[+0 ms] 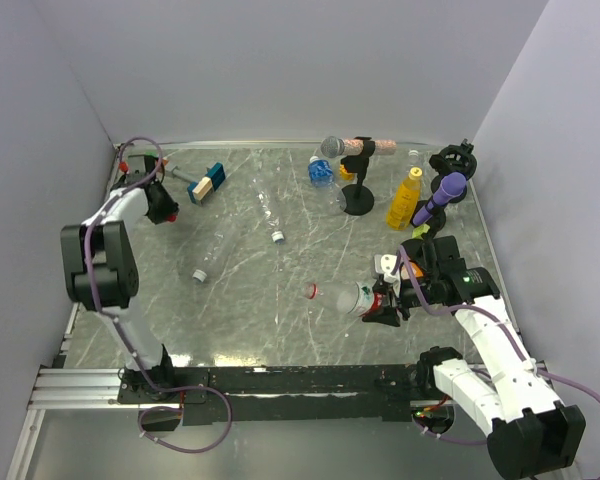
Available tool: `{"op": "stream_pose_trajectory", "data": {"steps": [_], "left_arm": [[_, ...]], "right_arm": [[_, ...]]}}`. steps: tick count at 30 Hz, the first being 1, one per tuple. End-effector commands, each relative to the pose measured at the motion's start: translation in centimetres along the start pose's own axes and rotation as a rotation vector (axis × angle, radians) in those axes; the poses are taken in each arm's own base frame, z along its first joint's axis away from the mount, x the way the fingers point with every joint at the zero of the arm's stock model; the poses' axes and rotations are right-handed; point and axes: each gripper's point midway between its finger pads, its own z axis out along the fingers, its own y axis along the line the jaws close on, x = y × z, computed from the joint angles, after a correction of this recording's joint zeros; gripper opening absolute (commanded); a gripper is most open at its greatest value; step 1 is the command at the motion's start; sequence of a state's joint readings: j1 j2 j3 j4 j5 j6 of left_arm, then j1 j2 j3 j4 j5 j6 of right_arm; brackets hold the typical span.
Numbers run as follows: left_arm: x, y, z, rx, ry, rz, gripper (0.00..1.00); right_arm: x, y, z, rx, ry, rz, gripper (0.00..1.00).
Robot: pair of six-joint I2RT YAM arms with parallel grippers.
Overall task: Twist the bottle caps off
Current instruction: Place the bottle cap at the corner of the board, then pass from the right arm to the left
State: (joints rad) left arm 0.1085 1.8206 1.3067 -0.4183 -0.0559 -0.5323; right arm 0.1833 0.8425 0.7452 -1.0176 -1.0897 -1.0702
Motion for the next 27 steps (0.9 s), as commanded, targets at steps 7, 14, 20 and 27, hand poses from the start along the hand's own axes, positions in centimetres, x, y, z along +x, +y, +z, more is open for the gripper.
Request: {"op": "stream_pose_trajectory", "data": {"steps": [7, 14, 20, 27], "left_arm": [[-1.1, 0.3, 2.4, -0.044, 0.058, 0.043, 0.45], [-4.4, -2.4, -3.4, 0.102, -0.067, 0.089, 0.81], [-1.7, -8.1, -13.6, 0.579, -0.19, 0.174, 0.97], [7.8, -12.8, -30.0, 1.323, -0.315, 0.345, 0.97]], "right_arm": [[-0.6, -0.1, 0.0, 0.003, -0.024, -0.04, 0.36], [-0.6, -0.2, 0.0, -0.001, -0.023, -0.031, 0.36], [-0.8, -0.1, 0.0, -0.005, -0.029, -0.025, 0.36], [-1.0, 0.0, 0.2, -0.024, -0.043, -0.009, 0.37]]}}
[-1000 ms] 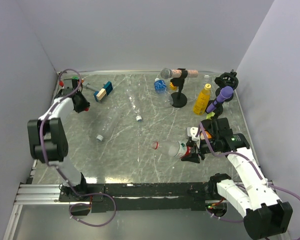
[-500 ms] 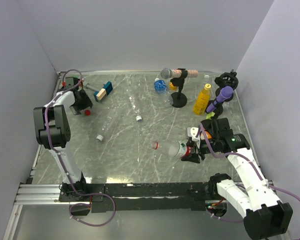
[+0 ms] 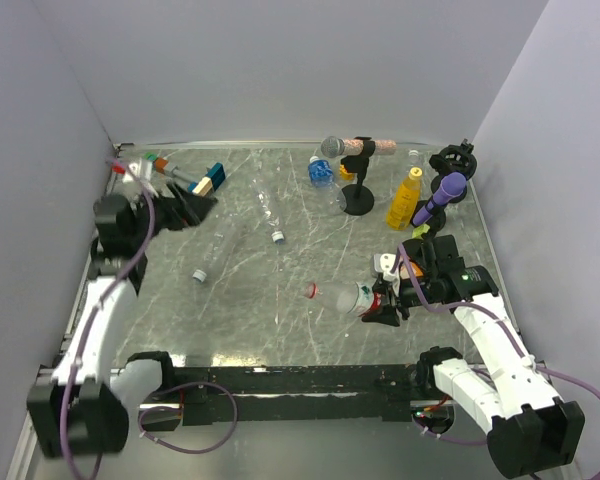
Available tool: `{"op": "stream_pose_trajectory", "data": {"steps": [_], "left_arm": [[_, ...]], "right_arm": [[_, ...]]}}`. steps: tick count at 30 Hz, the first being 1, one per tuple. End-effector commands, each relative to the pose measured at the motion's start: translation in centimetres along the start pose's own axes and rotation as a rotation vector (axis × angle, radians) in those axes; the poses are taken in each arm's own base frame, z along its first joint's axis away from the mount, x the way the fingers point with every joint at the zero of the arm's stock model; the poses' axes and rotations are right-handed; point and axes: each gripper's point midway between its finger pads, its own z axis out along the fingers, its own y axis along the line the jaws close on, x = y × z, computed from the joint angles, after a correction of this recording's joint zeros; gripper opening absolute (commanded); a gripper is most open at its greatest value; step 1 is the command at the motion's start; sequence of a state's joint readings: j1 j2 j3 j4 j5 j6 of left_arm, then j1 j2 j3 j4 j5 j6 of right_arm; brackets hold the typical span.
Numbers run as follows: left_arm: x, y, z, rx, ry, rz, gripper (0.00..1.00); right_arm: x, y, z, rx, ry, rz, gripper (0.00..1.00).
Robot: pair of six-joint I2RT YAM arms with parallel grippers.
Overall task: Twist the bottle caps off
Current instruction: Pass from the right arm to the left
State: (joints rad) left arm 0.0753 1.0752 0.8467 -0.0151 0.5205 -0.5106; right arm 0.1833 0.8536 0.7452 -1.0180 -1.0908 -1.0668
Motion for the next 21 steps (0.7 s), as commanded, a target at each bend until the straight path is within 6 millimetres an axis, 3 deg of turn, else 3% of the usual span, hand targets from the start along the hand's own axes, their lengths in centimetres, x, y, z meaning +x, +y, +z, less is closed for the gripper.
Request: {"op": "stream_pose_trajectory", "data": {"steps": [1, 2, 4, 8, 11, 17, 21], "left_arm": [[3.0, -12.4, -5.6, 0.627, -0.022, 0.104, 0.97], [4.2, -15.0, -7.6, 0.754, -0.045, 0.157, 0.97], [6.6, -17.6, -10.1, 0.89, -0.071, 0.215, 0.97], [10.3, -20.6, -12.5, 1.039, -0.134, 0.307, 0.97], [11.5, -22.4, -14.0, 1.127, -0.232, 0.321, 0.99], [13.8, -25.4, -12.8, 1.146, -0.27, 0.342, 0.99], [14.4, -26.4, -11.6, 1.137, -0.279, 0.333, 0.98]], "right_arm": [[-1.1, 0.0, 0.1, -0.021, -0.047, -0.019, 0.37], [-1.2, 0.1, 0.1, -0.026, -0.048, -0.014, 0.36], [-1.1, 0.1, 0.1, -0.03, -0.046, -0.009, 0.37], [-1.1, 0.1, 0.2, -0.034, -0.049, -0.01, 0.37], [-1.1, 0.2, 0.2, -0.041, -0.05, -0.005, 0.37], [-1.3, 0.4, 0.2, -0.052, -0.06, -0.008, 0.38], [-1.4, 0.5, 0.2, -0.055, -0.065, -0.012, 0.38]]}}
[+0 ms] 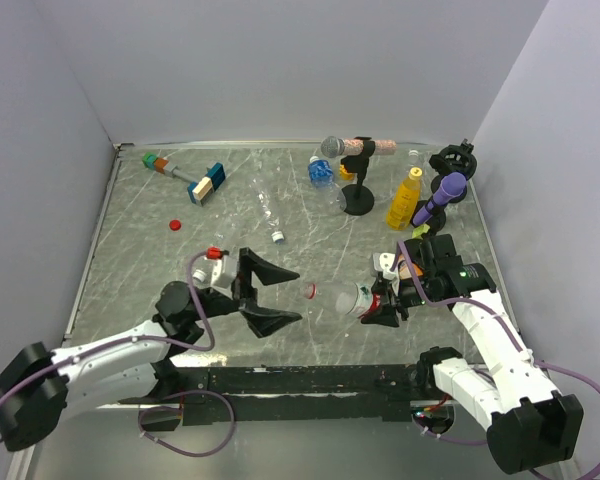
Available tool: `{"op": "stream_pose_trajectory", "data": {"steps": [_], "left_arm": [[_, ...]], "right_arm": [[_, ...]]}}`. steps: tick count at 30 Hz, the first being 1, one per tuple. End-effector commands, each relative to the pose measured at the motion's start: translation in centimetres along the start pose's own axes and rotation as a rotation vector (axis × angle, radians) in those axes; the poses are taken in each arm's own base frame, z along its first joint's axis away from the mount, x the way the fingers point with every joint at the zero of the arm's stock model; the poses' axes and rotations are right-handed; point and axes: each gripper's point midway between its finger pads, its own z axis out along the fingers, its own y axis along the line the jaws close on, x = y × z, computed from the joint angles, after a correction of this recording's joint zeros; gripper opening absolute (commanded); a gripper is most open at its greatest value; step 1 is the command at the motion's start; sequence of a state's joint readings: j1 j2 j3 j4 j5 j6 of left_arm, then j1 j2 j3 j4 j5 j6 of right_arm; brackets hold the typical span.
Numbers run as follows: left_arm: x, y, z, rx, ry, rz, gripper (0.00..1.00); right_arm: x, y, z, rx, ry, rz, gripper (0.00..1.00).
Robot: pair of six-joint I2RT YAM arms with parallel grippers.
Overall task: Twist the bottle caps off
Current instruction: Pass from the right arm to the left
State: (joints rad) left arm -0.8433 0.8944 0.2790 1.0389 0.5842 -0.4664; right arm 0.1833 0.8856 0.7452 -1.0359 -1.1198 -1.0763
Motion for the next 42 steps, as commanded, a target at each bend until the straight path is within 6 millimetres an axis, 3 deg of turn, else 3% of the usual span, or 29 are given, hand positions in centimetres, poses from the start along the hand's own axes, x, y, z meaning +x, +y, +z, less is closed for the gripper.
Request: {"op": "stream_pose_trajectory", "data": {"steps": [1, 23, 32, 36, 41, 42], "left_arm": [[-3.6, 0.6, 1.8, -0.031, -0.146, 0.137, 0.98], [-0.7, 0.9, 3.5, 0.004, -0.059, 0.06, 0.78], [0.2, 0.3, 3.9, 0.055, -0.014, 0.022, 0.63], [0.6, 0.5, 4.2, 0.053, 0.011, 0.008, 0.43], [0.4, 0.4, 4.3, 0.056, 0.004, -0.008, 0.03], [0.3, 0.5, 4.4, 0.049, 0.002, -0.011, 0.01]], "right_arm": [[-1.5, 0.3, -0.1, -0.021, -0.051, -0.049, 0.37], [-1.6, 0.3, -0.1, -0.023, -0.055, -0.051, 0.38], [-1.6, 0.3, -0.1, -0.022, -0.056, -0.054, 0.37], [-1.6, 0.3, -0.1, -0.021, -0.055, -0.053, 0.37], [-1.6, 0.3, -0.1, -0.023, -0.052, -0.049, 0.38], [-1.6, 0.3, -0.1, -0.021, -0.053, -0.051, 0.38]]}}
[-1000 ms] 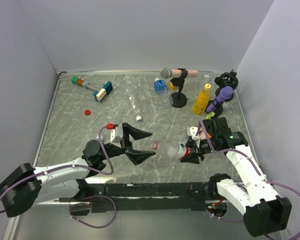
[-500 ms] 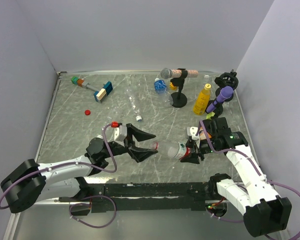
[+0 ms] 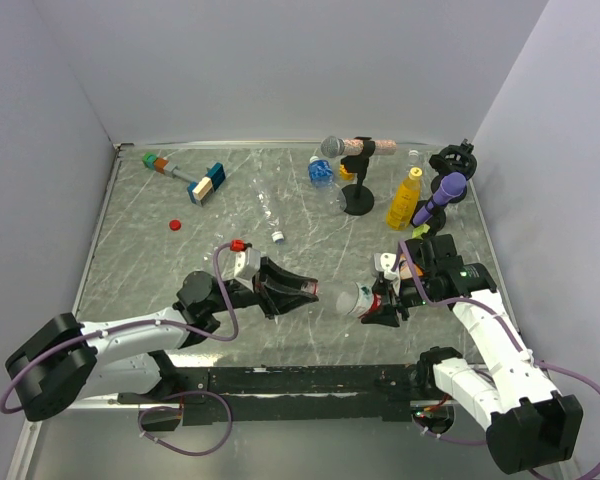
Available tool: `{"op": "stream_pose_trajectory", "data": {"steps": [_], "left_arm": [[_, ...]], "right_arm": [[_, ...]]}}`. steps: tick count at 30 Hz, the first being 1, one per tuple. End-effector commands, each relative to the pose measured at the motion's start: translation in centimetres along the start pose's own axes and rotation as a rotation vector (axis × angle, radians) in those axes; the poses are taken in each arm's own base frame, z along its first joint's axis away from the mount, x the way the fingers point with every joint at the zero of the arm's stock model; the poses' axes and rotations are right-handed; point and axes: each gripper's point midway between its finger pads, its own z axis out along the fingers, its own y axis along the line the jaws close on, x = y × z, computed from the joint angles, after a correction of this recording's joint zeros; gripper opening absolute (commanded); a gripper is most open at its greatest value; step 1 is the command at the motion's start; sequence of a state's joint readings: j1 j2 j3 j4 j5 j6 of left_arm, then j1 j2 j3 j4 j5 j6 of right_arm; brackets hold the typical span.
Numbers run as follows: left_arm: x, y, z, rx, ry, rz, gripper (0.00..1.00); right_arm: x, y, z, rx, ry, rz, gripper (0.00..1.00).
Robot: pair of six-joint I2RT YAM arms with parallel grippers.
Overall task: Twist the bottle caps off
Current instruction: Pass from the right arm to the left, then place the bottle without the bottle cap at the corner of the board.
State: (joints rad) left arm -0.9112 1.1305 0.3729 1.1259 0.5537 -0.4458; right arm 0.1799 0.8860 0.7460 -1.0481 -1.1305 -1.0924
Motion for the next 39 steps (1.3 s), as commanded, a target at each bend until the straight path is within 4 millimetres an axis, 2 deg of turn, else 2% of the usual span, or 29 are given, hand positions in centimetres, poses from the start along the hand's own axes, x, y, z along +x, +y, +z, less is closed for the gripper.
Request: {"op": "stream_pose_trajectory", "data": {"steps": [1, 3, 4, 7, 8, 13, 17, 21, 24, 25, 28, 36, 39], "left_arm": [[-1.9, -0.4, 0.9, 0.023, -0.043, 0.019, 0.01], [-2.1, -0.4, 0.5, 0.004, -0.053, 0.01, 0.01], [-2.3, -0.4, 0.3, -0.009, -0.066, 0.008, 0.01], [-2.8, -0.3, -0.6, -0.047, -0.096, 0.019, 0.01], [-3.0, -0.3, -0.9, -0.058, -0.098, 0.025, 0.01], [-2.6, 0.2, -1.9, -0.127, -0.049, 0.022, 0.01], [-2.2, 2.9, -3.9, -0.332, 0.075, -0.008, 0.01], [-5.2, 5.9, -7.9, -0.641, 0.143, -0.01, 0.01], [-7.4, 7.4, -11.5, -0.858, 0.185, -0.011, 0.01], [-8.2, 7.9, -12.7, -0.927, 0.194, -0.004, 0.01], [-10.4, 8.8, -14.5, -1.057, 0.202, 0.017, 0.01], [-15.1, 14.6, -22.0, -1.57, 0.273, 0.084, 0.01], [-17.3, 16.6, -24.6, -1.698, 0.278, 0.105, 0.01]], "right_arm": [[-1.5, 0.1, -0.1, -0.012, -0.045, -0.049, 0.38], [-1.5, 0.1, -0.1, -0.01, -0.047, -0.046, 0.4], [-1.5, 0.1, -0.1, -0.009, -0.047, -0.047, 0.45], [-1.7, 0.1, -0.2, -0.001, -0.05, -0.045, 0.67], [-1.7, 0.0, -0.2, 0.003, -0.051, -0.047, 0.99], [-2.1, -0.3, -0.4, 0.029, -0.058, -0.048, 0.99], [-2.1, -1.2, -0.9, 0.095, -0.034, -0.049, 0.99], [-1.3, -3.3, -1.5, 0.21, 0.002, -0.032, 0.99], [-0.6, -4.0, -1.6, 0.241, 0.027, -0.009, 0.99], [-0.6, -4.1, -1.6, 0.241, 0.029, -0.005, 0.99], [-0.7, -4.3, -1.7, 0.244, 0.033, 0.001, 0.99], [-0.6, -4.1, -1.7, 0.263, 0.027, -0.015, 0.99], [-0.5, -4.1, -1.7, 0.263, 0.029, -0.015, 0.99]]}}
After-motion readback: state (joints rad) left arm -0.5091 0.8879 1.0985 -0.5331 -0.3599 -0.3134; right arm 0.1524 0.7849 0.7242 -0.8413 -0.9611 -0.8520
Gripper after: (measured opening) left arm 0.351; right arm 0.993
